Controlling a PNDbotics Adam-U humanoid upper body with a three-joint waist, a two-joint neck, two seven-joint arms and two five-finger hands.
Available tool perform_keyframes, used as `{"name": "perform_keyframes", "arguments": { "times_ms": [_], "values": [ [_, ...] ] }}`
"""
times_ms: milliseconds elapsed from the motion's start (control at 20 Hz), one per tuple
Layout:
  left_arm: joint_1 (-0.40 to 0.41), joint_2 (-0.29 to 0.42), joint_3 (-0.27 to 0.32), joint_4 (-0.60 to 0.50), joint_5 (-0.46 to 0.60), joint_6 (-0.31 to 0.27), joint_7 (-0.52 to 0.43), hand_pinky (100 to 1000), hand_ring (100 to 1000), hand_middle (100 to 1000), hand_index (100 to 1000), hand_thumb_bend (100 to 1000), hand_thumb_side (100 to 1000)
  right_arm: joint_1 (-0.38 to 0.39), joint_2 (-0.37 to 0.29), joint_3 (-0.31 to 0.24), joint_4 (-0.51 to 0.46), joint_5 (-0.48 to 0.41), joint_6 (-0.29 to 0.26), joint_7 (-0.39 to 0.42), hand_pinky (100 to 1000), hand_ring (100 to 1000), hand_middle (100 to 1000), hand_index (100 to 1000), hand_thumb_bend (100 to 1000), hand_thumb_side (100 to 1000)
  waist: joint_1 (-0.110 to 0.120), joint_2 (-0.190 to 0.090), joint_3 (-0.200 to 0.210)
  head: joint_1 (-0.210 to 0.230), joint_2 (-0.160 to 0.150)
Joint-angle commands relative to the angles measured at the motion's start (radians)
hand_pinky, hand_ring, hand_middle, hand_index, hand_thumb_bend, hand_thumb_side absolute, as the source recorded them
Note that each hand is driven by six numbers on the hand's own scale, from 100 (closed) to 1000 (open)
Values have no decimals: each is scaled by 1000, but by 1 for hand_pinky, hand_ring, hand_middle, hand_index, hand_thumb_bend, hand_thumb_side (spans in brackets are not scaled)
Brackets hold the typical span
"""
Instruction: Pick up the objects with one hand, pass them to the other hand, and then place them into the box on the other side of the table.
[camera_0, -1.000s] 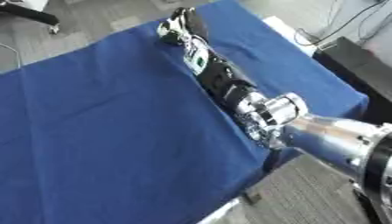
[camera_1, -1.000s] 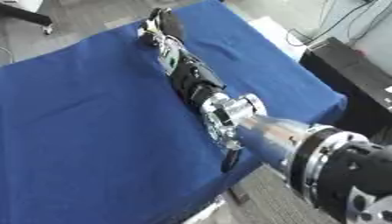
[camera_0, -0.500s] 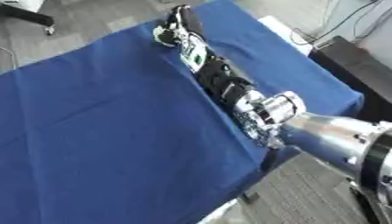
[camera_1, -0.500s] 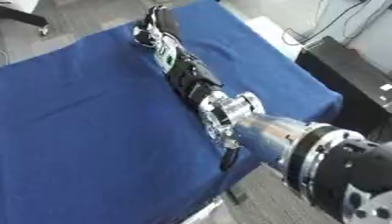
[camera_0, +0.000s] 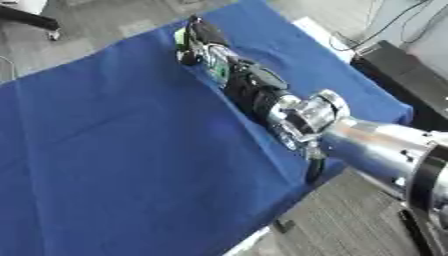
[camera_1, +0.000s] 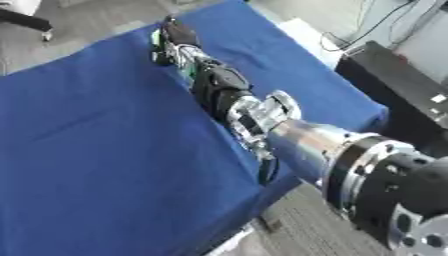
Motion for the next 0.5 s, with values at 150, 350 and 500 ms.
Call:
{"name": "perform_keyframes", "arguments": {
  "times_ms": [150,350,500],
  "values": [
    [-12,11,-2,-15,0,2,-1,708,636,682,891,100,844,-22,-38,-29,-9,92,33,8,956,905,949,1000,100,217,5,2,-4,-5,-3],
    [-11,11,0,-15,0,1,0,707,636,682,891,100,844,-21,-30,-82,-54,161,30,-9,940,853,913,1000,100,162,6,1,-6,-5,-3],
    [-9,11,2,-13,0,0,2,707,635,681,891,100,845,-24,-21,-132,-111,211,5,1,928,810,877,1000,100,130,5,0,-9,-5,-3]
  ]
}}
